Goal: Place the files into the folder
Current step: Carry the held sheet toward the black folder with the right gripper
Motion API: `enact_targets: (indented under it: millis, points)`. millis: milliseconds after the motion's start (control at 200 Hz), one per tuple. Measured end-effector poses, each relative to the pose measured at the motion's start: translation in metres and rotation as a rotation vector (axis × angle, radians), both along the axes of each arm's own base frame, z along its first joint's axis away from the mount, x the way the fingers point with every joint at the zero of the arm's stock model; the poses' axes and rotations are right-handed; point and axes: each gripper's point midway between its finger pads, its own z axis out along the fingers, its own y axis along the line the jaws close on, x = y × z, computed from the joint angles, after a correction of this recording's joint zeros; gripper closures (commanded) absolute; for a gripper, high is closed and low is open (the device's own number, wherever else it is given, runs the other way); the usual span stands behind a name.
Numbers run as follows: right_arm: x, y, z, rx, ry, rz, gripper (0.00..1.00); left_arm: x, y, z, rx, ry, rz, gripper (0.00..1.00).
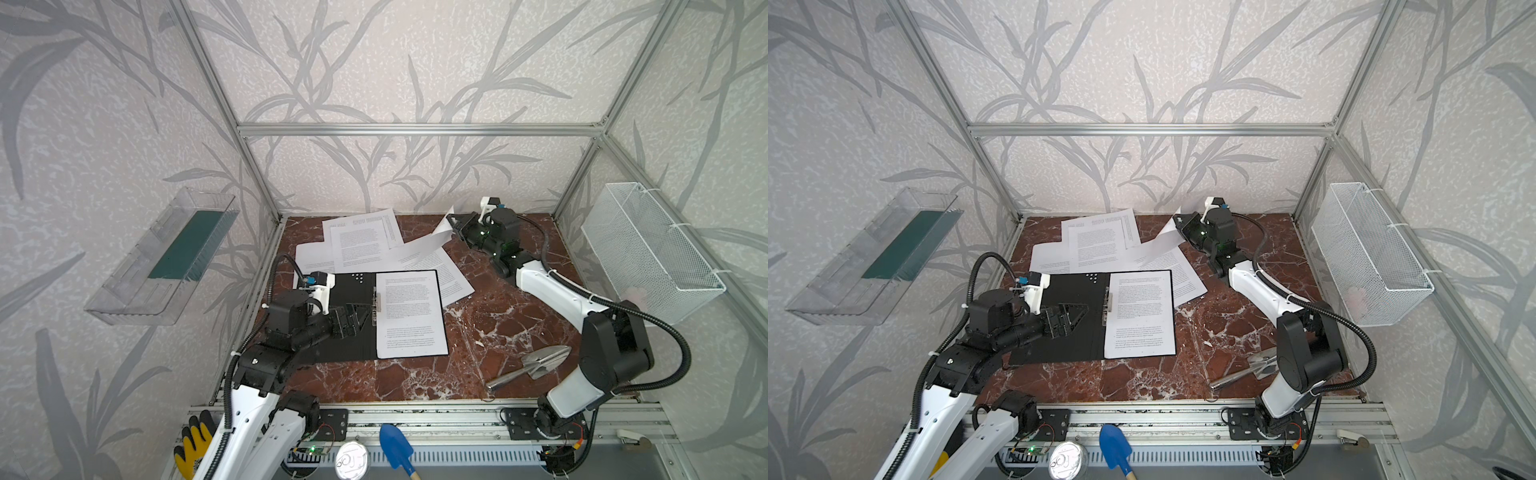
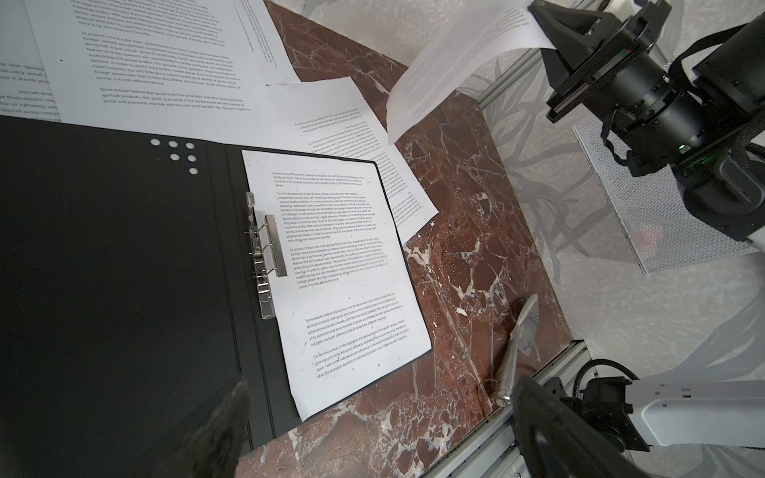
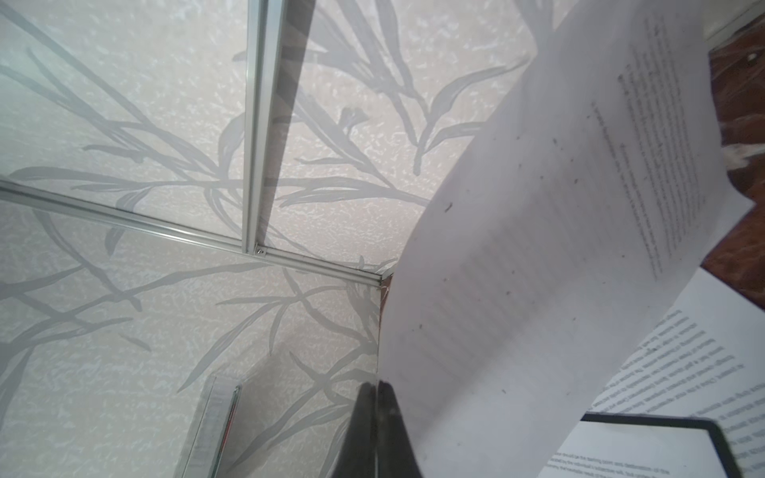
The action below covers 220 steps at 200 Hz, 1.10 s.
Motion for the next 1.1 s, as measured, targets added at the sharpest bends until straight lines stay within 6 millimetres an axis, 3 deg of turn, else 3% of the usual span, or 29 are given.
enact_targets:
  millis: [105,215,550,675,885,1100]
  points:
    - [-0.013,0.015,-0.005,0.022,0.014,0.064,1.0,0.001,0.0,-0.001,0.001,0.003,0.002,0.01]
    - [-0.034,0.016,-0.029,0.032,0.055,0.103,1.0,0.001,0.001,-0.002,0.001,0.007,0.003,0.01]
    - [-0.113,-0.029,-0.129,-0.088,0.187,0.059,1.0,0.002,0.001,-0.002,0.0,0.009,0.004,0.01]
    - [-0.136,-0.034,-0.161,-0.144,0.234,0.044,1.0,0.002,0.001,-0.002,-0.001,0.009,0.005,0.01]
    - [-0.169,-0.018,-0.165,-0.187,0.192,0.09,1.0,0.002,0.001,-0.001,-0.001,0.008,0.004,0.01]
    - [-0.185,-0.012,-0.163,-0.222,0.152,0.086,1.0,0.0,0.001,0.001,-0.004,-0.003,0.004,0.01]
